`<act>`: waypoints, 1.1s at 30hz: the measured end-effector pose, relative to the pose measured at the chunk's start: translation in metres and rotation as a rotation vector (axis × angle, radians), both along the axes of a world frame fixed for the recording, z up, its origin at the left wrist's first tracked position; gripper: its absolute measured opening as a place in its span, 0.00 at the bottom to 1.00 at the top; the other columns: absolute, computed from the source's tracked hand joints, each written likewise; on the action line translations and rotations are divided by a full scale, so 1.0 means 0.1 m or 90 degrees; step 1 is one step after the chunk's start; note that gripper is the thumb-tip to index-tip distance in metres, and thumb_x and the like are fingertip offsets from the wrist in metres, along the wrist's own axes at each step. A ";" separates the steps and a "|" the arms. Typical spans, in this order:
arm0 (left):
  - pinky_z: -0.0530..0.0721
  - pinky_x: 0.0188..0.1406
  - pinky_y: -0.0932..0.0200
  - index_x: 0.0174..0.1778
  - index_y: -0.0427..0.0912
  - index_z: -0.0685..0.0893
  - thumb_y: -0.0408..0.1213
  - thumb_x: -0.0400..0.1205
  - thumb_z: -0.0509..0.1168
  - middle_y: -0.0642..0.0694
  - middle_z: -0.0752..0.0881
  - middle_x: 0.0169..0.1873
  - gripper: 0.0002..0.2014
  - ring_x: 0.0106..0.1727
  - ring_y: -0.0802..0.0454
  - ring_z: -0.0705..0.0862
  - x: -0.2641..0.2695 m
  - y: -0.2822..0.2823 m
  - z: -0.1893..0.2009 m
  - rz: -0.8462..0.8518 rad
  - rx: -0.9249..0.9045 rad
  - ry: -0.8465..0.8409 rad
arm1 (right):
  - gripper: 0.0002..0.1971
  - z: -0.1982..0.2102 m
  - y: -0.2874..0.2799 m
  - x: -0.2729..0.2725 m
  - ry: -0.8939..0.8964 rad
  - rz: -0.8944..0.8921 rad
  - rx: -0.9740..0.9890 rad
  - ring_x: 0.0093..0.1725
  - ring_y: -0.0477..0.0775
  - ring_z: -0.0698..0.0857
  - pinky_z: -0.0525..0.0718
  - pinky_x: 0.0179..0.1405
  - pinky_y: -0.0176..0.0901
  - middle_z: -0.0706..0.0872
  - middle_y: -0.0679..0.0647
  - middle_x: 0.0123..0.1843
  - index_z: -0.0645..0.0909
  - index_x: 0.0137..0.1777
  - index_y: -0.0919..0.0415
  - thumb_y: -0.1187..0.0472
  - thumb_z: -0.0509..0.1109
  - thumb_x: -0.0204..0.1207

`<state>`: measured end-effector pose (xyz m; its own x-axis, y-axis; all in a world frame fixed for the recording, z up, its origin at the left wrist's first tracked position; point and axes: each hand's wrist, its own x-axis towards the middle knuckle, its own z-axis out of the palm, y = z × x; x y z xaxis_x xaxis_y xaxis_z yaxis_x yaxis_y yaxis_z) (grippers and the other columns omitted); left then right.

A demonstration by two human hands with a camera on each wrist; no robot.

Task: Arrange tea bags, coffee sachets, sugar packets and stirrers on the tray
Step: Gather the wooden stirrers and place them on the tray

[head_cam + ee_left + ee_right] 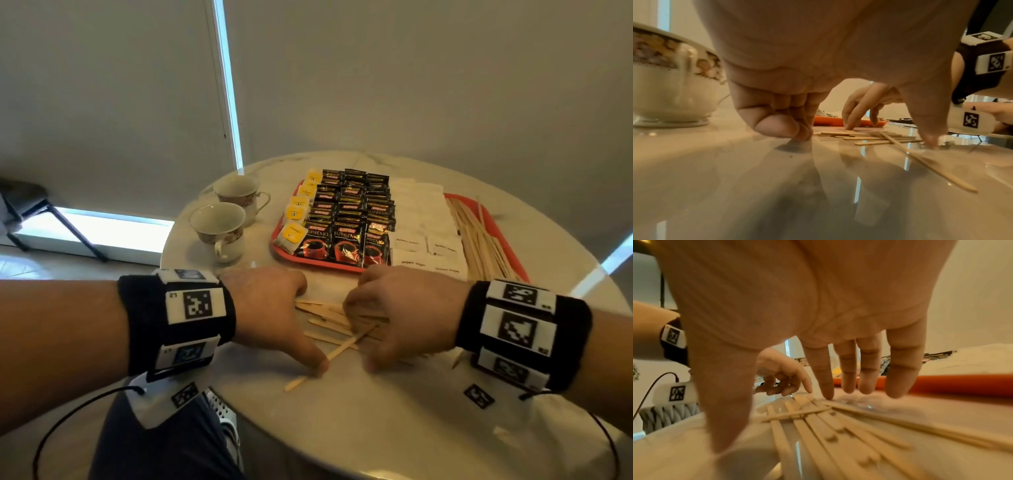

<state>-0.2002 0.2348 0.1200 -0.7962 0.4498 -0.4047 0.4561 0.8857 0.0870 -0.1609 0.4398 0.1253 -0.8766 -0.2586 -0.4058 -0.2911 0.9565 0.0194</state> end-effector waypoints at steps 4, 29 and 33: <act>0.88 0.49 0.53 0.68 0.56 0.78 0.70 0.65 0.80 0.57 0.83 0.54 0.40 0.50 0.57 0.82 0.01 0.12 -0.03 -0.028 0.021 0.033 | 0.28 -0.02 0.05 0.04 0.034 -0.035 -0.031 0.58 0.46 0.79 0.85 0.60 0.43 0.77 0.42 0.62 0.77 0.73 0.43 0.45 0.77 0.73; 0.87 0.64 0.51 0.75 0.59 0.78 0.54 0.78 0.78 0.55 0.80 0.65 0.30 0.61 0.54 0.81 -0.12 -0.35 -0.07 0.044 0.068 0.044 | 0.15 -0.07 -0.49 -0.35 -0.016 -0.013 -0.050 0.54 0.49 0.81 0.86 0.57 0.45 0.81 0.46 0.56 0.77 0.68 0.48 0.51 0.71 0.83; 0.87 0.63 0.51 0.69 0.60 0.81 0.54 0.78 0.78 0.56 0.79 0.61 0.24 0.60 0.53 0.82 -0.11 -0.38 -0.07 0.044 0.085 0.061 | 0.11 -0.07 -0.54 -0.34 -0.010 0.006 -0.012 0.54 0.52 0.83 0.87 0.58 0.46 0.84 0.50 0.56 0.81 0.65 0.52 0.55 0.67 0.85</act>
<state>-0.2109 0.1971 0.1131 -0.8592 0.4373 -0.2656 0.4064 0.8987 0.1650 -0.1945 0.3856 0.1179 -0.8674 -0.2754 -0.4145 -0.3009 0.9536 -0.0038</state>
